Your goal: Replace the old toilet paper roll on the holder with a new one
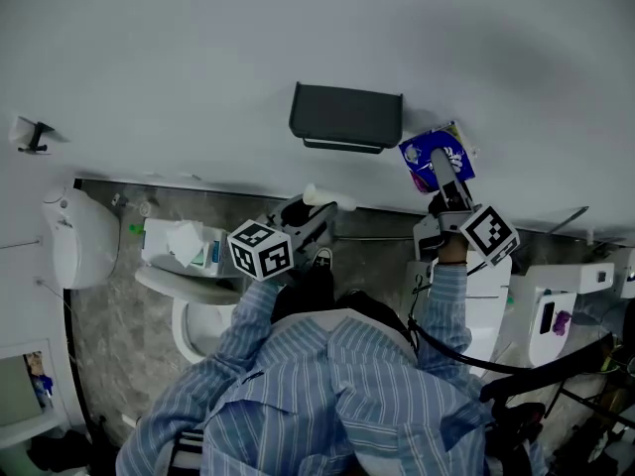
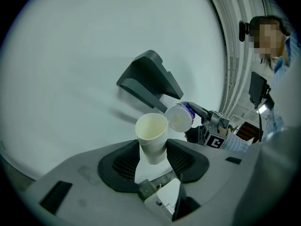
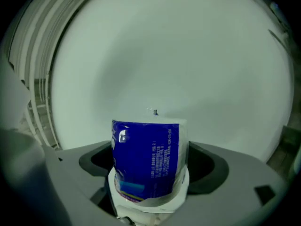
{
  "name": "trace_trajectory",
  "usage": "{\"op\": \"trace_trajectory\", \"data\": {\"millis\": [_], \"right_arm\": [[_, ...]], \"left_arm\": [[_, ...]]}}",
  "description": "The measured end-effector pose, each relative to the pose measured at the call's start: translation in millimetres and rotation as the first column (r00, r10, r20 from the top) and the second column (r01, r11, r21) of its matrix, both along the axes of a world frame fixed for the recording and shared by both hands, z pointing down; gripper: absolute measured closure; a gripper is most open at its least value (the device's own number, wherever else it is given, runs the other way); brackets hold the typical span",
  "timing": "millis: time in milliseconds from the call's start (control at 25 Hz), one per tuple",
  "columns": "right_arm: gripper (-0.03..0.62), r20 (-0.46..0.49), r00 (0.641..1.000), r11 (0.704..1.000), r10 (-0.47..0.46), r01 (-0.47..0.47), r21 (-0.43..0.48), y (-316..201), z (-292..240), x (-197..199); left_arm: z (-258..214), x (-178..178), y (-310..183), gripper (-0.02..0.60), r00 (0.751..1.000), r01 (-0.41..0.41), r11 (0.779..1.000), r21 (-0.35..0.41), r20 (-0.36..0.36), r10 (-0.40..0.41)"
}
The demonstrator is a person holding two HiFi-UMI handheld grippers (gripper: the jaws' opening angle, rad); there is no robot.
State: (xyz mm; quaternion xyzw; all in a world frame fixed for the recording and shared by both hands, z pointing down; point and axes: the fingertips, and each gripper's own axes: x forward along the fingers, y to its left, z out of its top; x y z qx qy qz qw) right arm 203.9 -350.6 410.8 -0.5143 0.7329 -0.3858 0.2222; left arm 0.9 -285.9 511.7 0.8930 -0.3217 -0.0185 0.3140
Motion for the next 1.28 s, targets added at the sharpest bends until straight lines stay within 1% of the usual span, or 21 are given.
{"op": "trace_trajectory", "data": {"millis": [80,240,360,520,720,800,880,920,960,1000,1120,1160,1280], "right_arm": [[0.140,0.050,0.999,1.000,-0.001,0.002,-0.026,-3.5,12.7,-7.7],[0.140,0.106,0.994,0.998,0.000,0.006,-0.060,-9.7,26.4,-20.5],[0.140,0.218,0.976,0.997,0.007,0.009,-0.073,-15.1,29.1,-26.7],[0.140,0.374,0.927,0.995,0.020,0.017,-0.097,-21.6,37.4,-33.8],[0.140,0.475,0.878,0.993,0.052,0.005,-0.117,-25.0,44.5,-34.5],[0.140,0.534,0.843,0.993,0.063,0.001,-0.119,-27.2,44.5,-35.9],[0.140,0.607,0.792,0.993,0.057,0.019,-0.117,-29.0,43.3,-40.9],[0.140,0.632,0.773,0.993,0.049,0.032,-0.116,-29.2,43.0,-44.3],[0.140,0.641,0.766,0.992,0.039,0.045,-0.115,-28.9,42.9,-47.9],[0.140,0.635,0.772,0.992,0.029,0.058,-0.116,-28.0,43.2,-51.9],[0.140,0.580,0.815,0.989,-0.006,0.091,-0.118,-23.7,45.4,-65.1],[0.140,0.575,0.818,0.988,-0.014,0.101,-0.119,-22.3,46.2,-69.3],[0.140,0.605,0.795,0.984,-0.032,0.131,-0.121,-18.9,48.2,-79.7]], "left_arm": [[0.6,-3.6,-0.9,0.400,1.000,0.009,1.000,0.001,0.004,-0.009],[0.2,-14.6,-4.0,0.400,0.999,0.038,0.999,0.005,-0.001,-0.038],[0.8,-22.1,-6.8,0.400,0.998,0.055,0.998,0.004,-0.004,-0.055],[4.4,-29.5,-11.2,0.400,0.998,0.064,0.998,-0.001,-0.005,-0.064],[6.9,-31.0,-15.0,0.400,0.998,0.060,0.998,-0.002,-0.004,-0.060],[6.4,-30.6,-17.2,0.400,0.998,0.056,0.998,-0.002,-0.005,-0.056],[5.9,-29.8,-18.7,0.400,0.999,0.051,0.999,-0.001,-0.005,-0.051],[5.6,-29.2,-19.0,0.400,0.999,0.050,0.999,0.000,-0.004,-0.050],[5.3,-28.5,-19.2,0.400,0.999,0.049,0.999,0.000,-0.004,-0.049],[4.7,-27.9,-19.4,0.400,0.999,0.048,0.999,0.001,-0.004,-0.048],[3.7,-27.9,-20.0,0.400,0.999,0.049,0.999,0.003,-0.004,-0.049],[4.0,-28.3,-20.3,0.400,0.999,0.049,0.999,0.002,-0.004,-0.049],[5.5,-29.0,-21.0,0.400,0.999,0.048,0.999,-0.002,-0.003,-0.048]]}}
